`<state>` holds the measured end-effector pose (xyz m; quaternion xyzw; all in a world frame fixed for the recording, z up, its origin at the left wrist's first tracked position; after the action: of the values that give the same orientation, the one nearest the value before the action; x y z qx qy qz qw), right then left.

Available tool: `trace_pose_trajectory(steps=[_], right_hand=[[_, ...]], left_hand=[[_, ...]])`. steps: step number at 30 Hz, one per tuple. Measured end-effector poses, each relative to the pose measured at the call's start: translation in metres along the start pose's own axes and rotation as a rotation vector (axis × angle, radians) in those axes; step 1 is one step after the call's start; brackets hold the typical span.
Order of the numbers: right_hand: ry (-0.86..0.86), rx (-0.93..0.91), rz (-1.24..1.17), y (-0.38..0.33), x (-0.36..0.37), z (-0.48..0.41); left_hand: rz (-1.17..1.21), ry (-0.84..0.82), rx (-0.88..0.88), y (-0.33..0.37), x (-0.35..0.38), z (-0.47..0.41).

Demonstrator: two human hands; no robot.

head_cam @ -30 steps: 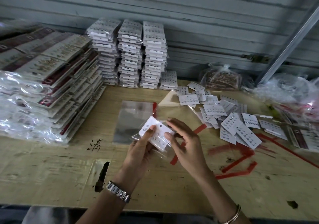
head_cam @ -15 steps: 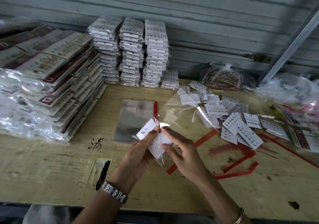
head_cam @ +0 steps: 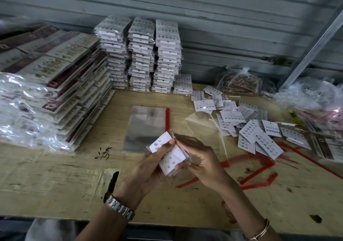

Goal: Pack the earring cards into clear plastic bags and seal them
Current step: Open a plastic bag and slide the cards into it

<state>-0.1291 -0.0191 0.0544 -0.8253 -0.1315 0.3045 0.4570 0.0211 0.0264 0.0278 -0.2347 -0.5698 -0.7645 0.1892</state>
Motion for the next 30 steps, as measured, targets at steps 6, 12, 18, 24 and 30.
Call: trace_pose_trajectory(steps=[6,12,18,24,30], right_hand=[[0.024,-0.004,0.085,0.002,0.006,0.003],[-0.099,0.050,0.208,-0.003,-0.006,-0.003],[-0.078,0.027,0.248,-0.004,-0.006,-0.007],[-0.049,0.026,0.242,-0.005,0.004,-0.001],[-0.001,0.045,0.097,0.000,-0.001,0.000]], left_hand=[[-0.023,-0.009,0.048,0.000,0.001,-0.001],[-0.022,0.028,-0.017,-0.004,0.002,-0.006],[0.031,0.104,-0.032,-0.007,0.009,-0.006],[0.002,0.154,-0.006,-0.012,0.008,-0.009],[0.014,0.075,0.039,-0.016,0.007,-0.013]])
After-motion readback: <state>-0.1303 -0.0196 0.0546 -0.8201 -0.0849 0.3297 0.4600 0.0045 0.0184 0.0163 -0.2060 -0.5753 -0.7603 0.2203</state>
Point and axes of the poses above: each hand's wrist, its own z-axis away from the middle knuckle, its own x-axis out of the palm, y = z × x, the point moved 3 cm from there along -z, towards the middle knuckle, and after that the axes turned 11 degrees about -z, right-handed, at the moved point
